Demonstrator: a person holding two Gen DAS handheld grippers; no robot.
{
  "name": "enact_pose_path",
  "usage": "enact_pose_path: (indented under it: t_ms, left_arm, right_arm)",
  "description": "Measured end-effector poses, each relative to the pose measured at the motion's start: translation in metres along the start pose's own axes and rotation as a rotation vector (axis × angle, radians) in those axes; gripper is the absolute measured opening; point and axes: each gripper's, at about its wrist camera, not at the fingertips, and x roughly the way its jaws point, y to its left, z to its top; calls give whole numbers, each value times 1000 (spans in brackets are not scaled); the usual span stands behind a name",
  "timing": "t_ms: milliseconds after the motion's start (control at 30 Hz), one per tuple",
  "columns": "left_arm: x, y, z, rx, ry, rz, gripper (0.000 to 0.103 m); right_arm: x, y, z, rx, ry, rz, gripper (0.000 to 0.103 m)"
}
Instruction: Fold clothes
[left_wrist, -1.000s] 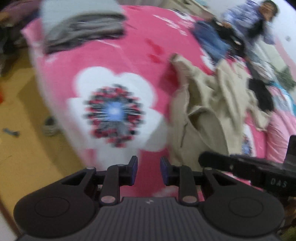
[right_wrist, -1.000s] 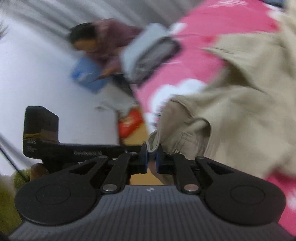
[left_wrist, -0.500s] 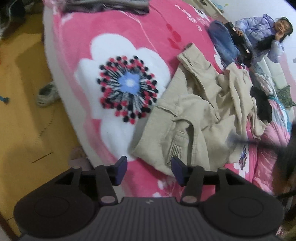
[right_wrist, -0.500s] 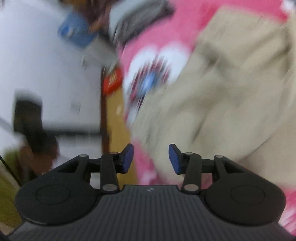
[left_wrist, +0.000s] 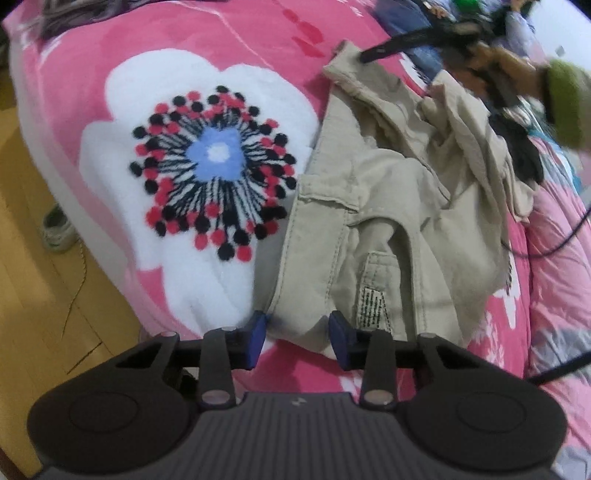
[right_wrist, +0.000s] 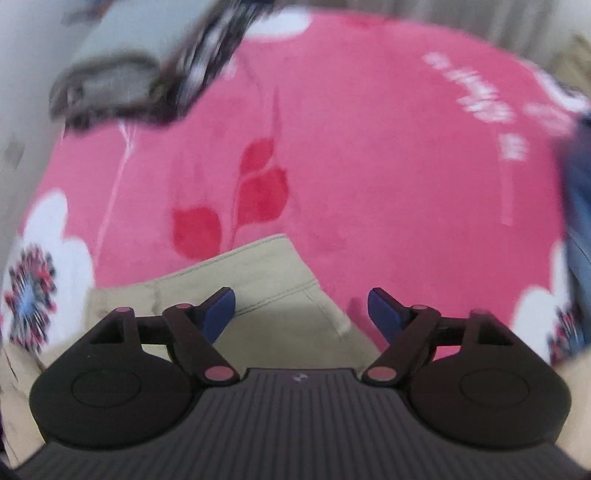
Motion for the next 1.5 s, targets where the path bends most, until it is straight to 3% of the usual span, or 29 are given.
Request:
enact_pose_path:
  t_ms: [67, 133, 200, 400, 433, 467, 500, 533, 567, 600, 733, 833, 900, 1067, 1167, 1300, 1500]
  left_arm:
    - [-2, -1, 4, 31, 11, -12, 33]
    - [-1, 1, 9, 43, 27, -24, 33]
    - [5, 6, 14, 41, 50, -41, 33]
    - [26, 10, 30, -1, 114, -76, 35]
    - [29, 10, 32, -14, 118, -77, 34]
    - [32, 9, 34, -27, 122, -78, 32]
    - [33, 8, 36, -36, 122, -74, 24]
    - [34, 5, 38, -34, 122, -72, 13]
    - [34, 1, 40, -29, 123, -69, 7]
    - [31, -4, 43, -18, 119, -58, 6]
    - [4, -20, 58, 22, 63, -10, 4]
    - [-41, -32, 77, 69, -59, 49, 4]
    - [-73, -42, 91, 94, -147, 73, 4]
    - [-178, -90, 131, 139, -482, 112, 3]
    - [-252, -139, 140, 193, -671, 70, 3]
    - [-340, -211, 141, 321, -859, -23, 3]
    - [-428, -319, 131, 530, -1044, -207, 3]
  right_arm:
    - [16, -1, 6, 2, 106, 101, 73]
    - [25, 6, 9, -41, 172, 150, 65]
    - [27, 11, 8, -118, 196, 160, 62]
    - [33, 12, -1, -71, 180, 145, 68]
    - [32, 16, -4, -68, 175, 132, 63]
    - [29, 19, -7, -56, 175, 127, 50]
    - [25, 23, -9, -41, 178, 128, 41]
    - [19, 28, -13, -36, 176, 126, 21]
    - [11, 35, -18, -36, 171, 122, 12]
    - [2, 42, -22, -41, 155, 110, 10]
    - [-65, 62, -37, 95, -37, 36, 7]
    - [-135, 77, -64, 238, -201, -64, 7]
    - [-187, 91, -82, 344, -316, -140, 6]
    - [-327, 137, -130, 521, -639, -328, 6]
    - [-404, 164, -156, 561, -840, -412, 6]
    - [-495, 193, -182, 534, -1069, -519, 6]
    - [-621, 224, -224, 388, -1339, -695, 6]
